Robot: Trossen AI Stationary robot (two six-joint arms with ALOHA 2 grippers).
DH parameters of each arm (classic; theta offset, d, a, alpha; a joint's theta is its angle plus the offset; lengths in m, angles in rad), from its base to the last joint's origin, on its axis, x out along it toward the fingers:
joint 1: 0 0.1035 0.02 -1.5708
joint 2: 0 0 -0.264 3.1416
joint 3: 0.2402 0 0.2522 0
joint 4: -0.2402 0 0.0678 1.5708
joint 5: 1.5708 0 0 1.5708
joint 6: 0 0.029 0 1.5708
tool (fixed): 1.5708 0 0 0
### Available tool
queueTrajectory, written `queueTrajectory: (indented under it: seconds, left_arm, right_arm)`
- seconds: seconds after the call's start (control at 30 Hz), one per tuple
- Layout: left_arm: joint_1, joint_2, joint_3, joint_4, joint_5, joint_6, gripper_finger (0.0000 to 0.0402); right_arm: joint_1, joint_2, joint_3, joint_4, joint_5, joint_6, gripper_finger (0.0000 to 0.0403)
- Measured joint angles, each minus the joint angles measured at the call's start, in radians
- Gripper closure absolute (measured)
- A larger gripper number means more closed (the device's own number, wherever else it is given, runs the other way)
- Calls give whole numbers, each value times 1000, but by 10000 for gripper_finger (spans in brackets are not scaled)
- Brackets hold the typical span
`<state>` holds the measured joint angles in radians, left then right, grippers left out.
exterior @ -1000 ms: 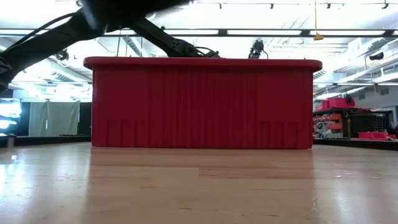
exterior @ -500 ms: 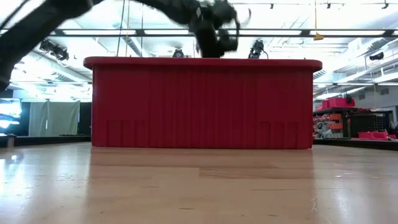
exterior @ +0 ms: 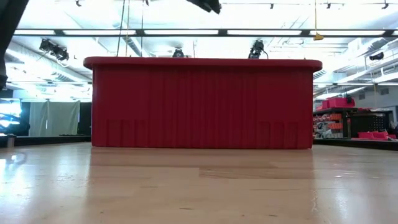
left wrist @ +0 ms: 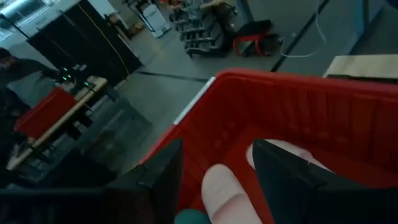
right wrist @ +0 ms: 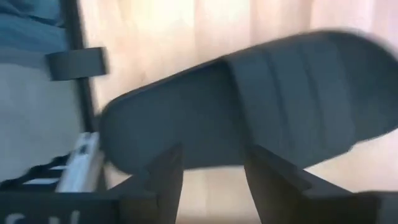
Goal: Pick and place slides into bin
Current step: Put the right black slipper into the red bin
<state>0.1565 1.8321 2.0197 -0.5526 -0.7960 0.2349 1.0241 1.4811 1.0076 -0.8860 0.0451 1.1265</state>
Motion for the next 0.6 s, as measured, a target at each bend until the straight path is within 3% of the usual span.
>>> queueTrajectory:
  seconds: [0.2, 0.4, 0.6]
  left_arm:
    - [-46, -45, 0, -74, 1, -153, 215]
    - [-59, -46, 0, -82, 0, -167, 218]
    - [-60, -46, 0, -82, 0, -172, 220]
  right_arm:
    - [-1, 0, -42, 2, 56, -70, 210]
    - [-1, -1, -78, 17, 66, -57, 214]
    - [0, -2, -107, 8, 166, -93, 228]
